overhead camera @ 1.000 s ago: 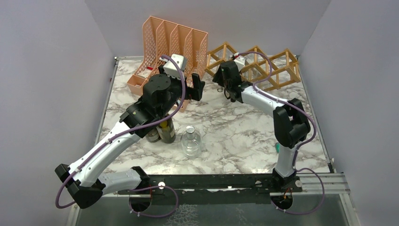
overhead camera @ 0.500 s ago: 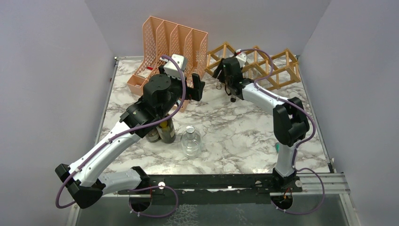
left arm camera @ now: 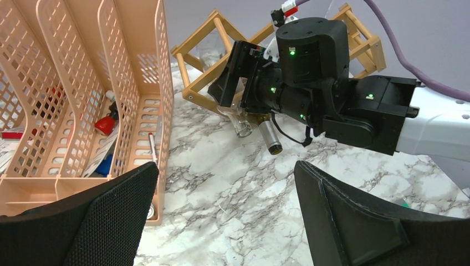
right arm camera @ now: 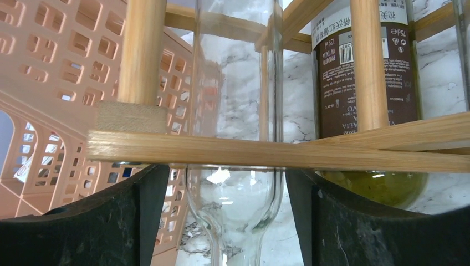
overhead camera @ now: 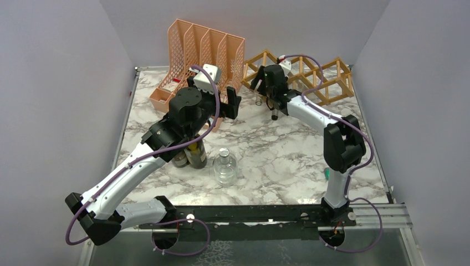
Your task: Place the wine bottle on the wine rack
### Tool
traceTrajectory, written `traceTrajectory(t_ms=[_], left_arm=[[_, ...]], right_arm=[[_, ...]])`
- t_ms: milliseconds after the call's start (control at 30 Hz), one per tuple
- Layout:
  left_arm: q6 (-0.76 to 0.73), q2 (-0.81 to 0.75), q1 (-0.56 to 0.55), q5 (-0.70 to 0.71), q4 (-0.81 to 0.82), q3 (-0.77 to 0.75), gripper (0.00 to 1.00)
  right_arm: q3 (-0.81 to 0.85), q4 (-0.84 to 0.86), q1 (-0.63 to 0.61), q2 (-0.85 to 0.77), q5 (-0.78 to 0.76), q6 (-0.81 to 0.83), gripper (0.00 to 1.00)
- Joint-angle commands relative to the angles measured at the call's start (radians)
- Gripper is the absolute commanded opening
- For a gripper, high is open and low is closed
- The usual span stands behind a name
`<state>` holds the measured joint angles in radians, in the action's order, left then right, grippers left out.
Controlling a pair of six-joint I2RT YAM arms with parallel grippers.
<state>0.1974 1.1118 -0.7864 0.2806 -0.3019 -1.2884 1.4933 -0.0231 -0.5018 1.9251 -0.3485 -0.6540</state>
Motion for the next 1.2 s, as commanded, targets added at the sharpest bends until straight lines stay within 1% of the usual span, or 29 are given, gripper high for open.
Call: traceTrajectory(t_ms=[0, 233, 333, 467, 533, 667, 833, 967, 1067, 1167], left_arm=[[-0.022, 0.0, 0.005, 0.015, -0.002, -0.038, 0.99], [-0.03, 0.0, 0.005, 0.02, -0.002, -0.045, 0.99], [-0.03, -0.003, 0.006, 0.021, -0.002, -0.045, 0.99], [-0.029, -0.008, 0.006, 0.023, -0.003, -0.042, 0.99], [-0.029, -0.012, 0.005, 0.023, -0.005, -0.038, 0.99], [-0.06, -0.029, 0.006, 0.028, -0.006, -0.003, 0.99], [-0.091, -0.052, 0.006, 0.013, 0.003, 0.037, 0.99], [-0.092, -0.063, 0.006, -0.013, -0.005, 0.047, 0.99], [-0.098, -0.08, 0.006, -0.051, -0.01, 0.063, 0.99], [-0.1, -0.106, 0.006, -0.058, -0.005, 0.092, 0.99]], right_arm=[[0.003, -0.026, 0.007, -0.096, 0.012, 0.031, 0.8], [-0.05, -0.05, 0.006, -0.206, 0.001, 0.083, 0.8], [-0.073, -0.059, 0.006, -0.252, 0.021, 0.105, 0.8], [-0.09, -0.088, 0.006, -0.31, 0.077, 0.14, 0.77], [-0.093, -0.116, 0.006, -0.339, 0.125, 0.165, 0.76], [-0.099, -0.205, 0.007, -0.406, 0.289, 0.261, 0.74], [-0.184, -0.304, 0.005, -0.53, 0.49, 0.383, 0.73], [-0.276, -0.331, 0.005, -0.63, 0.604, 0.445, 0.69], [-0.333, -0.341, 0.005, -0.693, 0.675, 0.463, 0.69], [-0.383, -0.328, 0.005, -0.743, 0.796, 0.469, 0.69]])
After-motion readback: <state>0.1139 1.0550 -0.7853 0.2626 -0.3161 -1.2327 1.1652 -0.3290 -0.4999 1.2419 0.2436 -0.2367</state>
